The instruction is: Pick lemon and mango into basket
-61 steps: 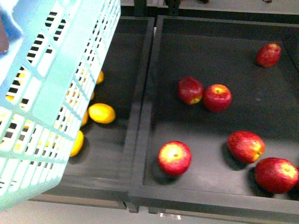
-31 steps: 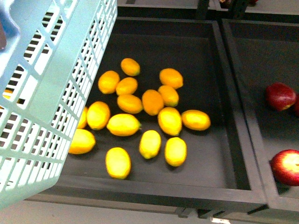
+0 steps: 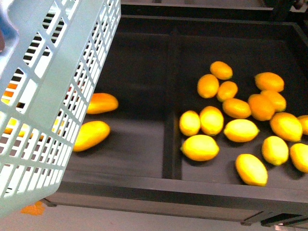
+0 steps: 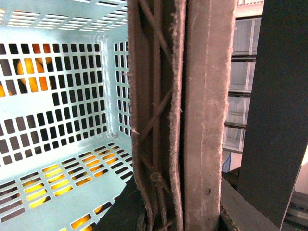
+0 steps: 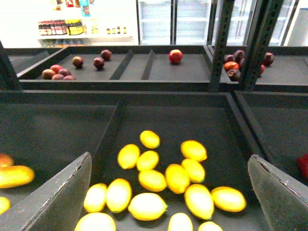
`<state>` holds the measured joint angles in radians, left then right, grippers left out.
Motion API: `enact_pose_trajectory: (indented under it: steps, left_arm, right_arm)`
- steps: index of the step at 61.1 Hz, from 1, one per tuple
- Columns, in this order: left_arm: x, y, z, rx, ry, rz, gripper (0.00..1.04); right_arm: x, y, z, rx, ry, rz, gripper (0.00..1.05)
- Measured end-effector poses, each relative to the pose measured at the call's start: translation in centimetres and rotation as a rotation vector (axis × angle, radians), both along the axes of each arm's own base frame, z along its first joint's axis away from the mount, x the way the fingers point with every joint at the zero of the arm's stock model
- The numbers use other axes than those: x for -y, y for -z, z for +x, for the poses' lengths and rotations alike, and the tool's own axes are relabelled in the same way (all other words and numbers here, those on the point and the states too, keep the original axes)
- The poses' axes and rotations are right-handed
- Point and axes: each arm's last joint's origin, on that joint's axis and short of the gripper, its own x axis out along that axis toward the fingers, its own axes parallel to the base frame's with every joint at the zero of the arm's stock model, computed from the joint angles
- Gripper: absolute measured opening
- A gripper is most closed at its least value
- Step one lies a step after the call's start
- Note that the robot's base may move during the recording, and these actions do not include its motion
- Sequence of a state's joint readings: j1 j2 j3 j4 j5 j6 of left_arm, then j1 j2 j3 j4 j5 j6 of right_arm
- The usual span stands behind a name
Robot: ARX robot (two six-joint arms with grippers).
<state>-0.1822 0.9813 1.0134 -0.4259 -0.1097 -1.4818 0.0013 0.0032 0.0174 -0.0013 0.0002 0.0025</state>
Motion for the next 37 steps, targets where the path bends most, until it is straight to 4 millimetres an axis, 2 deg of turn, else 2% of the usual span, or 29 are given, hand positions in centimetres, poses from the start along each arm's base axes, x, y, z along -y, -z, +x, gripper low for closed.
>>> enact_pose_trajectory:
  steps: [21, 23, 28, 32, 37]
  left_arm:
    - [-0.1, 0.2, 0.1, -0.016, 0.010, 0.017, 0.19]
    - [-0.1, 0.2, 0.2, -0.054, 0.045, 0.050, 0.19]
    - [0.4, -0.2, 0.9, -0.075, 0.219, 0.260, 0.19]
    - [1.9, -0.2, 2.5, -0.049, 0.397, 0.426, 0.19]
    - [3.6, 0.5, 4.4, -0.051, 0.509, 0.521, 0.19]
  right_arm:
    - [0.0, 0.0, 0.0, 0.000, -0.004, 0.000, 0.96]
    - [0.0, 0.0, 0.0, 0.000, -0.003, 0.000, 0.96]
    - [0.0, 0.0, 0.0, 0.000, -0.003, 0.000, 0.96]
    - [0.0, 0.0, 0.0, 0.000, -0.003, 0.000, 0.96]
    - [0.0, 0.0, 0.0, 0.000, -0.003, 0.000, 0.96]
